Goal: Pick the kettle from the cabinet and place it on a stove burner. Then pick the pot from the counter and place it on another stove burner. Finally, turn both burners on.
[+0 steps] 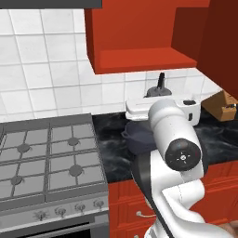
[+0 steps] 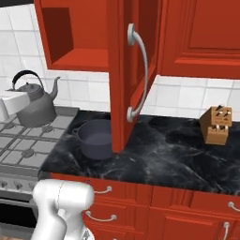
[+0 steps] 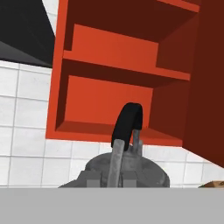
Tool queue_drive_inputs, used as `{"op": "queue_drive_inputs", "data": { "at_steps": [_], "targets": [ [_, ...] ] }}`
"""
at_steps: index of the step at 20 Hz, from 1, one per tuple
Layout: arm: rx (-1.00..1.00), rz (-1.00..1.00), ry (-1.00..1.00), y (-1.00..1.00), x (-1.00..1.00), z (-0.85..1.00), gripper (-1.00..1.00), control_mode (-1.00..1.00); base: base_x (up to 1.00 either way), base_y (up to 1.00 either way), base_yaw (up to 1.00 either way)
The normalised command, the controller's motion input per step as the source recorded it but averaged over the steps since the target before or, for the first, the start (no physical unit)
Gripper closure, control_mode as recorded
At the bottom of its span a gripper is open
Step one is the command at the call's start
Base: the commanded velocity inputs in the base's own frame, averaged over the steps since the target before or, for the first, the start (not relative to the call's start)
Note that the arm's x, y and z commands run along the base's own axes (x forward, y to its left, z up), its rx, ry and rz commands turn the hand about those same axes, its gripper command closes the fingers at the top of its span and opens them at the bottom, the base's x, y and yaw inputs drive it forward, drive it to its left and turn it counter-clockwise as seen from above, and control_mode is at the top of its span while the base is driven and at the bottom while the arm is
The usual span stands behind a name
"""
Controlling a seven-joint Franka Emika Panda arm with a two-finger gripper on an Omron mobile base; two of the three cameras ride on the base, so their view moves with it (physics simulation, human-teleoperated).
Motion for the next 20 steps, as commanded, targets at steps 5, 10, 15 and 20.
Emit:
{"op": "queue_drive_inputs", "data": {
  "at_steps": [5, 10, 15, 20],
  "targets": [
    [0.00, 0.00, 0.00, 0.00, 0.00, 0.00, 1.00, 1.00, -0.62, -0.04, -0.04],
    [0.00, 0.00, 0.00, 0.00, 0.00, 0.00, 1.00, 1.00, -0.29, 0.37, 0.00],
    [0.00, 0.00, 0.00, 0.00, 0.00, 0.00, 1.00, 1.00, -0.09, 0.80, 0.00],
    [0.00, 0.00, 0.00, 0.00, 0.00, 0.00, 1.00, 1.00, -0.01, 0.70, -0.01]
  ]
}}
